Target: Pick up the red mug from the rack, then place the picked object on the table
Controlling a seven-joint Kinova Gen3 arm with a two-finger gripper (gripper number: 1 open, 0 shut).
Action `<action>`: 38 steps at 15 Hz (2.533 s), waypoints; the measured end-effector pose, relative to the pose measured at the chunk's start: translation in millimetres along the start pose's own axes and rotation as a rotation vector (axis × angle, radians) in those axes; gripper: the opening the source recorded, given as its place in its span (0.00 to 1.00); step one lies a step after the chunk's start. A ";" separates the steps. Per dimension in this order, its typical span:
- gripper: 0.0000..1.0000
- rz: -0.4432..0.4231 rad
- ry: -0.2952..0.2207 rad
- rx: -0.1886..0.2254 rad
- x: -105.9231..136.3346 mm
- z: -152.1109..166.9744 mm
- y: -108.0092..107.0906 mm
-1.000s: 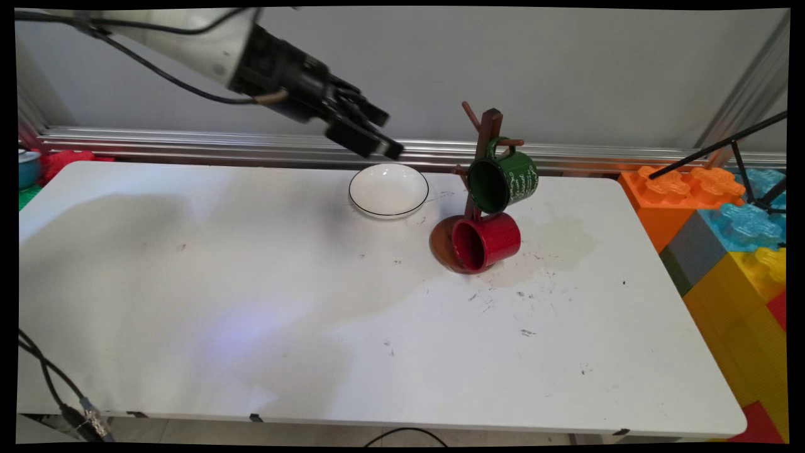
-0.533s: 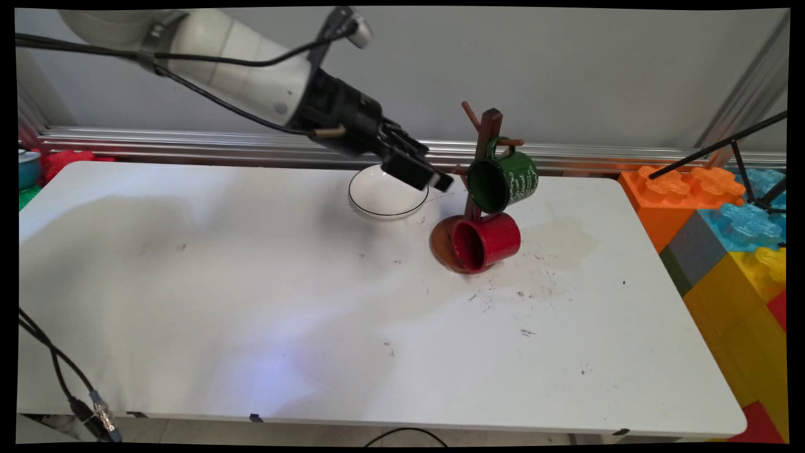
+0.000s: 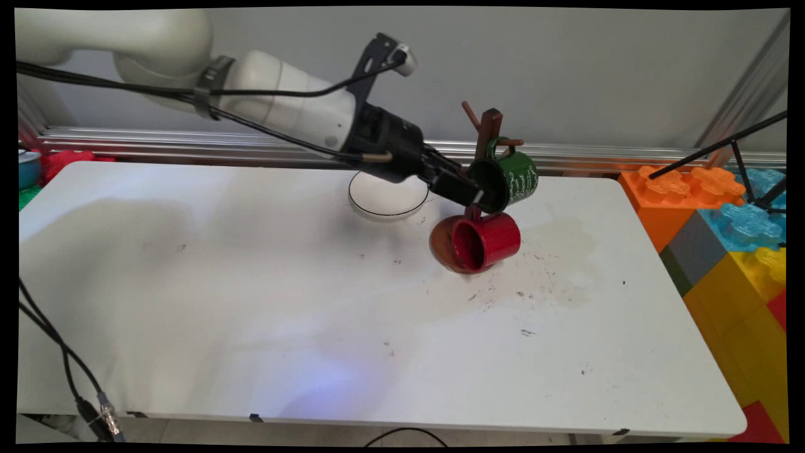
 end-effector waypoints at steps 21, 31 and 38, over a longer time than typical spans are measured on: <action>1.00 -0.122 0.085 0.035 -14.3 90.8 9.7; 0.00 -0.136 0.109 0.030 -19.1 97.7 9.6; 0.00 -0.134 0.132 0.019 -17.5 95.7 11.4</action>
